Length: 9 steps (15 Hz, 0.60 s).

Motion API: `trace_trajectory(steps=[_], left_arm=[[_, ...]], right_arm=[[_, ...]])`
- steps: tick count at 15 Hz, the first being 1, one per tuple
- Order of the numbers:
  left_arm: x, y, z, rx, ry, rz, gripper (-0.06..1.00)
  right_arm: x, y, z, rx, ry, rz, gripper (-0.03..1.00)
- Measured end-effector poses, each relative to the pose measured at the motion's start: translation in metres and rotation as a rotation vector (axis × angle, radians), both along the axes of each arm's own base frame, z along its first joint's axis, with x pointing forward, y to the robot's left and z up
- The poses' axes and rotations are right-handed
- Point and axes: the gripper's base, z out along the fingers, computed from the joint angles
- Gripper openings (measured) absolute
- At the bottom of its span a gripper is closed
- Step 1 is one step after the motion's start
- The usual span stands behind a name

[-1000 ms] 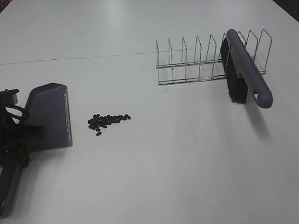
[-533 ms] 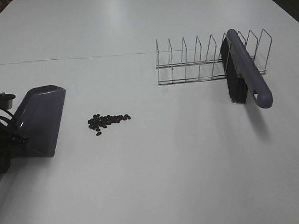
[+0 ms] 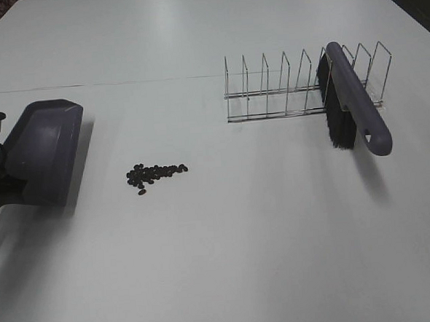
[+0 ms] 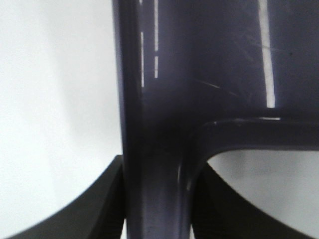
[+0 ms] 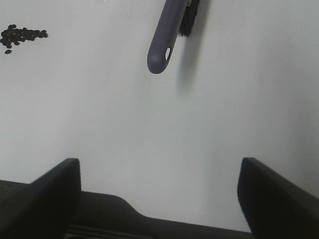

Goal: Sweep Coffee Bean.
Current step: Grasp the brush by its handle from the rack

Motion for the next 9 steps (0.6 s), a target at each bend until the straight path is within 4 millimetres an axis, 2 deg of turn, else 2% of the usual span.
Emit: trace_trajectory(steps=[1,2,4,9], left_arm=[[0.0,0.0,0.003,0.001,-0.008,-0.001,0.33],[0.0,0.0,0.003,0.001,-0.008,-0.001,0.33],[0.0,0.0,0.003,0.0,-0.008,0.0,0.33],[0.0,0.0,0.002,-0.006,-0.007,0.006,0.33]], right_arm=[[0.032,0.005,0.005,-0.012,0.061,0.004,0.75],[0.039,0.006,0.007,-0.014,0.069,0.005,0.75],[0.075,0.011,0.005,-0.029,0.132,0.015,0.75],[0.178,0.026,-0.007,-0.071,0.227,0.068,0.75]])
